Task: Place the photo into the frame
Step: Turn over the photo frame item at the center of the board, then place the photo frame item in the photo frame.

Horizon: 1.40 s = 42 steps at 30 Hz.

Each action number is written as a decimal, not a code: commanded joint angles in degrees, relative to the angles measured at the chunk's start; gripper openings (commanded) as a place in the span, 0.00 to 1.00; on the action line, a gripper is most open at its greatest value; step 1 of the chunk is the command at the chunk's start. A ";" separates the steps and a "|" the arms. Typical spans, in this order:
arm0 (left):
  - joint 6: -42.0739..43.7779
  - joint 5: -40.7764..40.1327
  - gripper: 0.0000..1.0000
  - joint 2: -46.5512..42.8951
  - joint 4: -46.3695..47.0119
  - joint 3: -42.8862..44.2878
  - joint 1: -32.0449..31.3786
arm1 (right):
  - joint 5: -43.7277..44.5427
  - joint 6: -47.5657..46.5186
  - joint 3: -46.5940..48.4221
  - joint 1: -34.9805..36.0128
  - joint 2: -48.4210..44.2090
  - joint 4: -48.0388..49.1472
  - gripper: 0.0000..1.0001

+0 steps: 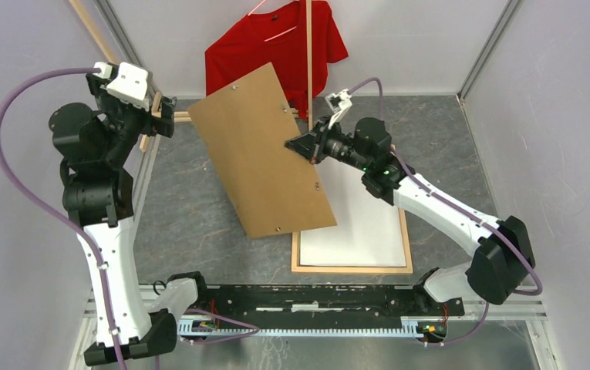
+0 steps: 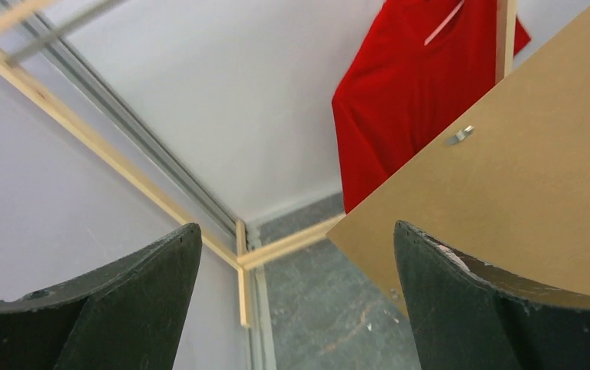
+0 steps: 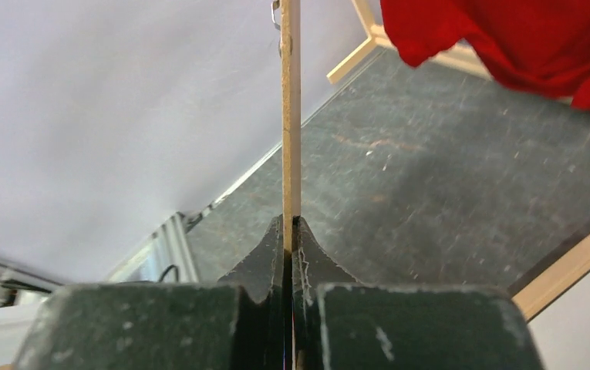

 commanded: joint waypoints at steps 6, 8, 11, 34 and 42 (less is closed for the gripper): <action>1.18 -0.38 0.97 1.45 -7.32 -6.30 0.04 | -16.89 35.31 -12.81 -12.66 -6.46 17.03 0.00; 2.52 0.41 0.96 1.88 -9.32 -7.57 0.06 | -19.63 39.86 -16.69 -15.01 -7.03 20.32 0.00; 4.45 1.83 0.96 2.92 -13.05 -8.84 0.08 | -20.61 37.96 -20.49 -18.56 -10.48 18.15 0.00; 8.80 3.92 0.97 15.01 -13.94 -25.42 -15.28 | -41.55 14.72 -30.02 -51.97 -20.14 -11.95 0.00; 9.94 3.98 0.97 19.86 -10.16 -26.95 -18.10 | -40.67 15.13 -32.47 -55.17 -16.53 -9.70 0.00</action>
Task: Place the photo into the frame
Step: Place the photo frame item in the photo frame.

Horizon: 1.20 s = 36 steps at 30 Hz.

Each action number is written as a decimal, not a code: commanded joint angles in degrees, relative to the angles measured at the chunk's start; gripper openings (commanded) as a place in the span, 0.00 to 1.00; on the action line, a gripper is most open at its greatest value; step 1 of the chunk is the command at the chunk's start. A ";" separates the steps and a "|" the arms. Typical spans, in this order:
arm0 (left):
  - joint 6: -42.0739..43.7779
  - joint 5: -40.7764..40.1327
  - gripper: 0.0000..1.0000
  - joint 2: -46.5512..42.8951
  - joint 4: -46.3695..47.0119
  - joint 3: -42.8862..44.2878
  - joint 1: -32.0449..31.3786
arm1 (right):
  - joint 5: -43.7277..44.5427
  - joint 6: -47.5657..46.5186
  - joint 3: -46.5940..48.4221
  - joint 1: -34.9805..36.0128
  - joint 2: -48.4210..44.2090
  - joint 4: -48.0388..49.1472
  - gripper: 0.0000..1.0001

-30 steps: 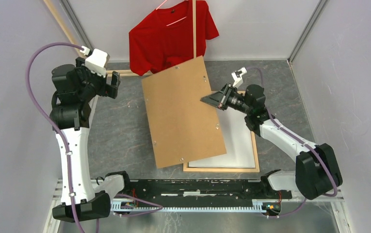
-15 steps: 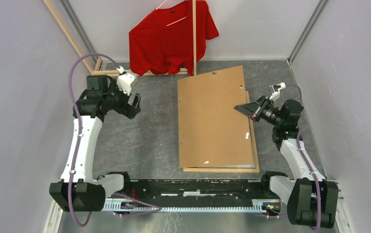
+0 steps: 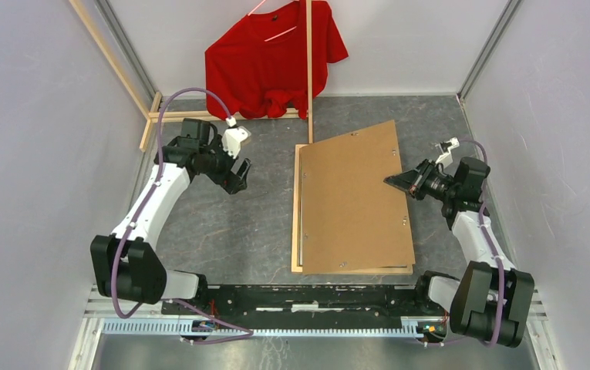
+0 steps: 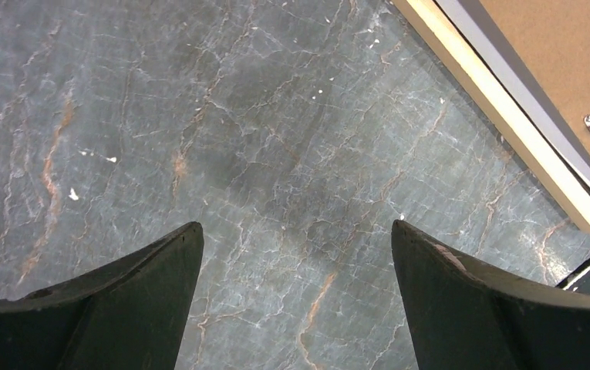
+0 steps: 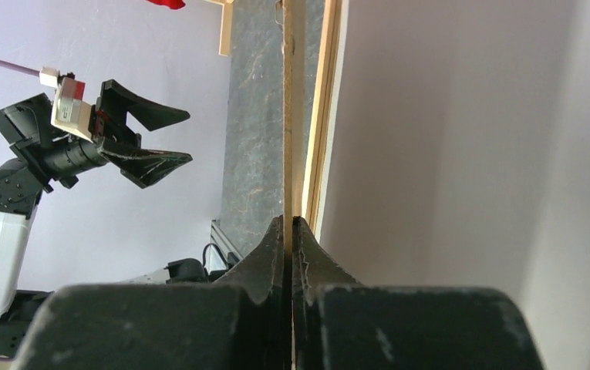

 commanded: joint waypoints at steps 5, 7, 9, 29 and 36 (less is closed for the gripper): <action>4.08 0.04 0.98 -0.29 4.60 -3.35 -1.08 | -2.62 3.12 -1.59 -0.63 4.28 9.03 0.00; 4.68 -0.92 1.00 -0.84 4.64 -4.39 -1.16 | -2.45 3.06 -1.68 -0.65 5.58 9.86 0.00; 4.99 -1.67 1.00 -1.09 4.65 -5.00 -1.24 | -2.56 3.66 -1.92 -0.70 6.76 11.09 0.00; 5.89 -3.25 1.00 -0.99 3.42 -5.62 -1.62 | -5.12 8.77 -2.81 -2.96 11.49 19.96 0.00; 5.93 -3.68 1.00 -1.42 3.42 -5.78 -1.78 | -5.04 9.71 -3.82 -2.93 12.67 21.65 0.00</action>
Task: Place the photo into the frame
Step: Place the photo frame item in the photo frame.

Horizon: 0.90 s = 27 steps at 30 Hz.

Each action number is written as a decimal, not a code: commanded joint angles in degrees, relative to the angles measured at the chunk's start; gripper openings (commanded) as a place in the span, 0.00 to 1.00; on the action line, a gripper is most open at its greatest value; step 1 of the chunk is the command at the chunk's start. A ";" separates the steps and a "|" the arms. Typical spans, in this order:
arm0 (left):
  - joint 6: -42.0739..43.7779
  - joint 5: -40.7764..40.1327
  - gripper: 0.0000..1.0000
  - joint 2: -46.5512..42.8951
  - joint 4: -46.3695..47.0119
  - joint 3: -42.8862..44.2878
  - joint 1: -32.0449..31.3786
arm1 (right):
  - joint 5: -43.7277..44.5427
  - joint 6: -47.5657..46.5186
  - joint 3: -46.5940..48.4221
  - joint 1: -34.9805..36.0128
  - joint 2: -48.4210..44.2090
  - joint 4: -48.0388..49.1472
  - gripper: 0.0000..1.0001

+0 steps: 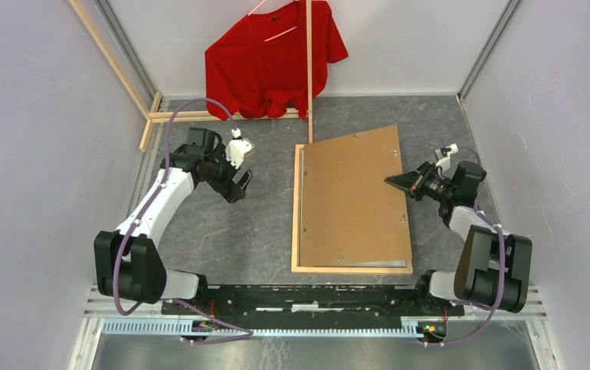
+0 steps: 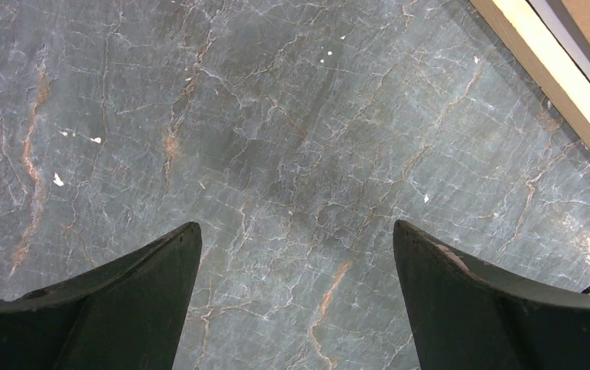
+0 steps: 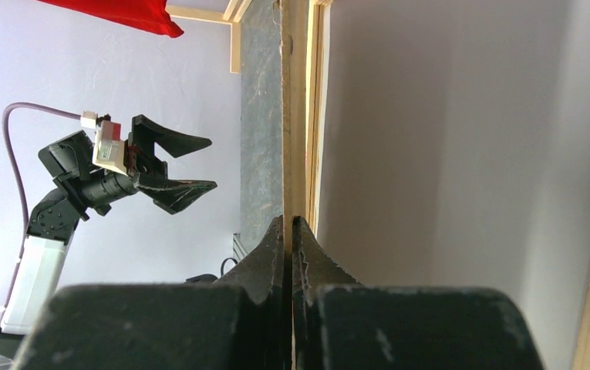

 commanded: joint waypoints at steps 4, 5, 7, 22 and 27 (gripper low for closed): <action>2.73 -0.49 1.00 -2.41 0.16 -0.10 -0.57 | -2.68 3.15 -0.03 -0.30 0.78 5.06 0.00; 2.81 -0.56 1.00 -2.50 0.16 -0.11 -0.57 | -2.59 3.16 -0.14 -0.28 0.77 5.09 0.00; 2.71 -0.63 1.00 -2.56 0.16 -0.02 -0.57 | -2.65 3.03 -0.45 -0.30 0.77 5.16 0.00; 2.78 -1.28 1.00 -2.97 0.14 -0.02 -0.92 | -1.43 0.36 -1.13 0.12 2.78 3.59 0.00; 2.69 -1.16 1.00 -2.87 0.16 0.15 -1.00 | -1.25 -0.26 -0.64 0.33 4.84 3.36 0.00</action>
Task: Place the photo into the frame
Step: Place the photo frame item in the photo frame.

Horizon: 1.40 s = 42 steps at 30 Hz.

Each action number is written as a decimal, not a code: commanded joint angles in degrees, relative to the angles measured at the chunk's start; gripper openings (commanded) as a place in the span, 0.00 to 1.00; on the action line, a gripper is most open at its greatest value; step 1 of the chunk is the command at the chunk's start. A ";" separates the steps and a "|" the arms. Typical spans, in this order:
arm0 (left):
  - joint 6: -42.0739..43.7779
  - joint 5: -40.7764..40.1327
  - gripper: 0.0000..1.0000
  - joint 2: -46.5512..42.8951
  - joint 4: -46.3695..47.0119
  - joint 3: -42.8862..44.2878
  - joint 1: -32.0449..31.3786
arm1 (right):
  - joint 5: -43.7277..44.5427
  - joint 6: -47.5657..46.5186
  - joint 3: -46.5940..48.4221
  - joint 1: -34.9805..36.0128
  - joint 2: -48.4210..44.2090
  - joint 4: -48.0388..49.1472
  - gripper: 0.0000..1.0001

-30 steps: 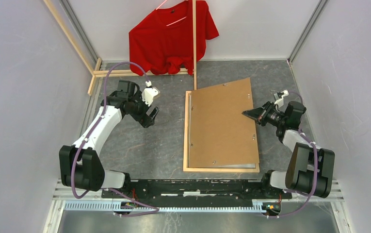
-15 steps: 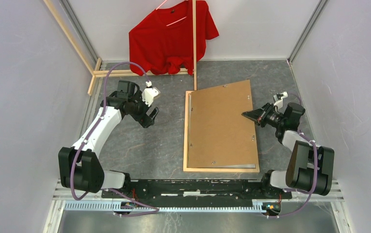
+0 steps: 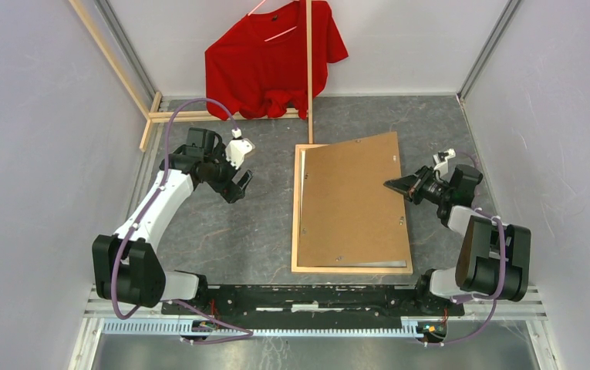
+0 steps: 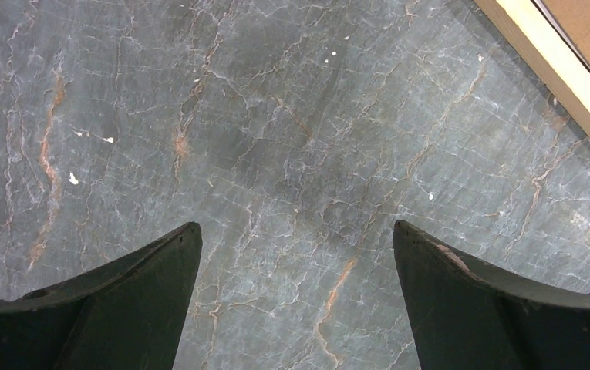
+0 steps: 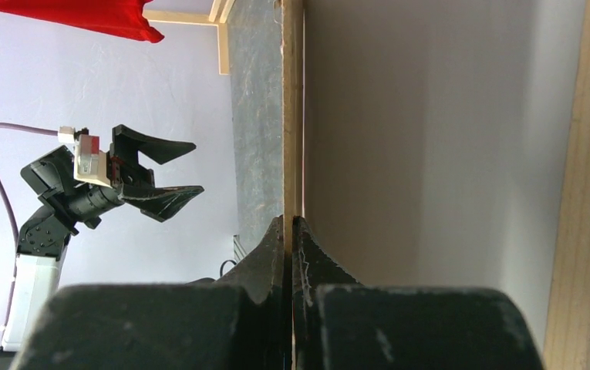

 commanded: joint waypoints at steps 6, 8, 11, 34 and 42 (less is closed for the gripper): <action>2.21 -0.41 1.00 -1.22 0.16 0.27 -0.39 | -1.60 -0.60 1.72 1.20 2.73 1.58 0.00; 2.21 -0.48 1.00 -1.10 0.21 0.27 -0.39 | -1.51 -0.90 2.07 1.60 3.10 1.48 0.00; 2.13 -0.30 1.00 -1.01 0.21 0.35 -0.48 | -1.59 -1.90 2.98 2.16 3.53 0.63 0.00; 1.59 -1.35 1.00 0.13 0.21 0.35 -0.83 | 8.24 -14.88 8.76 6.87 4.70 -14.16 0.29; 1.51 -1.42 1.00 0.39 0.21 0.00 -0.83 | 16.49 -14.35 7.77 13.32 3.36 -15.50 0.52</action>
